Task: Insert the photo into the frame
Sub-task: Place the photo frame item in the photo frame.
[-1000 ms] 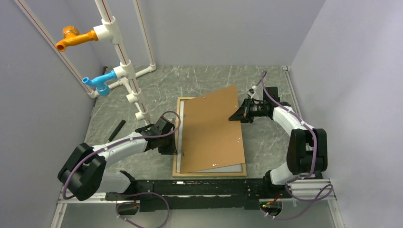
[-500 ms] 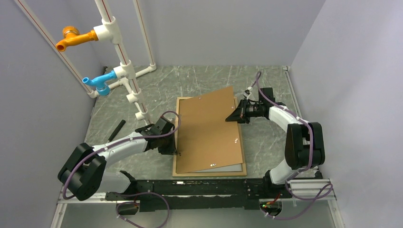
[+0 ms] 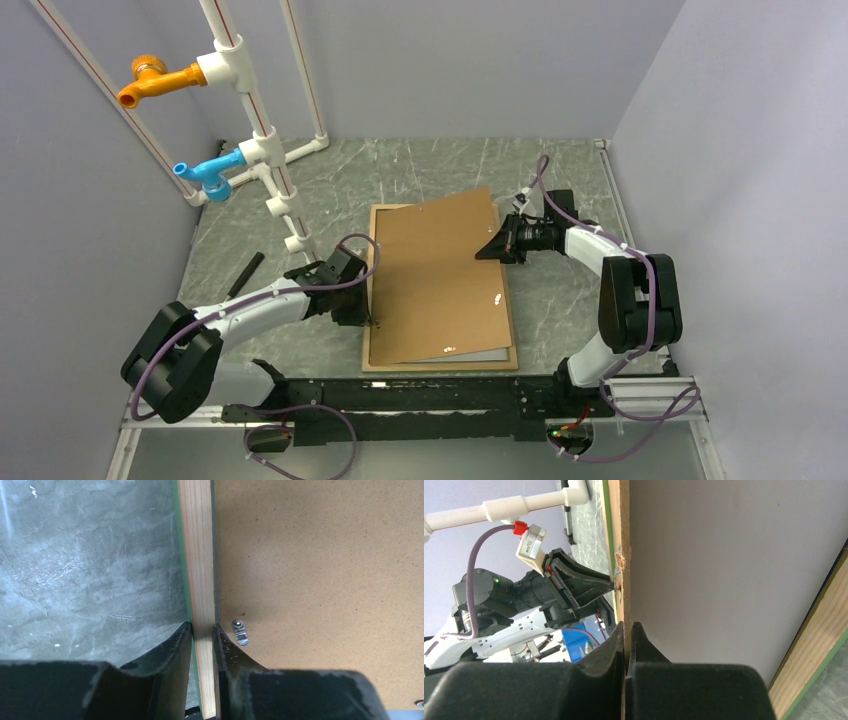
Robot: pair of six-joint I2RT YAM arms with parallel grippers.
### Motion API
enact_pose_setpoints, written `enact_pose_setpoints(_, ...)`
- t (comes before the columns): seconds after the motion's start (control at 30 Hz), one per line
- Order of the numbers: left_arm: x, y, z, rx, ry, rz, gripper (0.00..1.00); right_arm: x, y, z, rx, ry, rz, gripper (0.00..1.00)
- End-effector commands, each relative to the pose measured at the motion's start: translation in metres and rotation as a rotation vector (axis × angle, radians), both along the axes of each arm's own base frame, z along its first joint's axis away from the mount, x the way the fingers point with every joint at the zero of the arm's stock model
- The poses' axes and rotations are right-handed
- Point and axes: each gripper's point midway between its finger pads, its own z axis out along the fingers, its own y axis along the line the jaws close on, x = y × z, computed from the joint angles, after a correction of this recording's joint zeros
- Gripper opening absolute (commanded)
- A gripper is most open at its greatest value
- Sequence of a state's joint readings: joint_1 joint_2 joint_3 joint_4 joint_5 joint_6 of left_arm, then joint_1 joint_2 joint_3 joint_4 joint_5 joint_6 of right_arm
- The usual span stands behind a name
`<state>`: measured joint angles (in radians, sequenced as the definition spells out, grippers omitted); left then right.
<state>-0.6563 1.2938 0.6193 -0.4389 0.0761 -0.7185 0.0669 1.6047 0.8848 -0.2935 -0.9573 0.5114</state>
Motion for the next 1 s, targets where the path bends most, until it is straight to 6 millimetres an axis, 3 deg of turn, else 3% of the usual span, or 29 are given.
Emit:
enact_pose_setpoints(0.0, -0.005, 0.017, -0.013, 0.096, 0.01, 0.006, 0.24, -0.001, -0.002, -0.022, -0.118, -0.027, 0.001, 0.0)
enact_pose_setpoints(0.33, -0.009, 0.02, -0.017, 0.104, 0.02, 0.011, 0.18, 0.014, 0.0, 0.001, -0.105, -0.141, -0.016, 0.0)
enact_pose_setpoints(0.97, -0.012, 0.024, -0.019, 0.118, 0.026, -0.004, 0.13, 0.025, 0.0, 0.014, -0.09, -0.228, -0.038, 0.0)
